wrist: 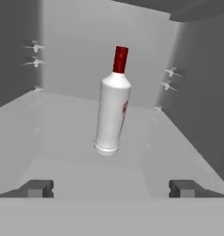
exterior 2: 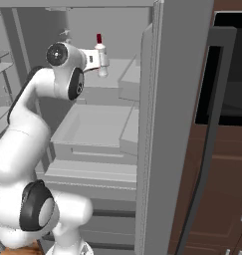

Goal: Place the liquor on the top shelf of the fridge to keep it out of children's reach, and place the mushroom and garlic on lower shelves for easy access.

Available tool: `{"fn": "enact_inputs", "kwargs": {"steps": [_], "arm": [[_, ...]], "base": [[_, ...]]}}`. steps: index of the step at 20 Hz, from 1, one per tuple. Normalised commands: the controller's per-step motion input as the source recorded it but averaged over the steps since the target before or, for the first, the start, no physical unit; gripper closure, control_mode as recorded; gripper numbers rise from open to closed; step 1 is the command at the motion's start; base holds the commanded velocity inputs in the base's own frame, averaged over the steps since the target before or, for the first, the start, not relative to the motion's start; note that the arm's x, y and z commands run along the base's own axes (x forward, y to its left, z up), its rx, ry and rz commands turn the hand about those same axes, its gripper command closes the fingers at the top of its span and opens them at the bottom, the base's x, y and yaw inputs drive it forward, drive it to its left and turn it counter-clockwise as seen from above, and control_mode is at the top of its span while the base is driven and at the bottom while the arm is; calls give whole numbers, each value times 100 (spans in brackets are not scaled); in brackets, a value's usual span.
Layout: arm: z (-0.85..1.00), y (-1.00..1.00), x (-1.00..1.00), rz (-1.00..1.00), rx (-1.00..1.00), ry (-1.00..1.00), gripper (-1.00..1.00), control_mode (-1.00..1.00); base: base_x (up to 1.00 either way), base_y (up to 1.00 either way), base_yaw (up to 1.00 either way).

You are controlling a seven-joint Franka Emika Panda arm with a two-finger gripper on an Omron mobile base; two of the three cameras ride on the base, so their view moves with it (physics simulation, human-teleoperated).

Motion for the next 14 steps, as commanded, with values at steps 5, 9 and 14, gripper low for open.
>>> {"fn": "enact_inputs", "kwargs": {"steps": [5, 9, 14], "arm": [[-20, 0, -100, -8, 21, 13, -100, -100], [-18, 0, -100, -2, 27, 12, -100, -100], [-16, 1, -100, 0, 0, 8, -100, -100]], "base": [[0, 0, 0], [0, 0, 0], [0, 0, 0]]}}
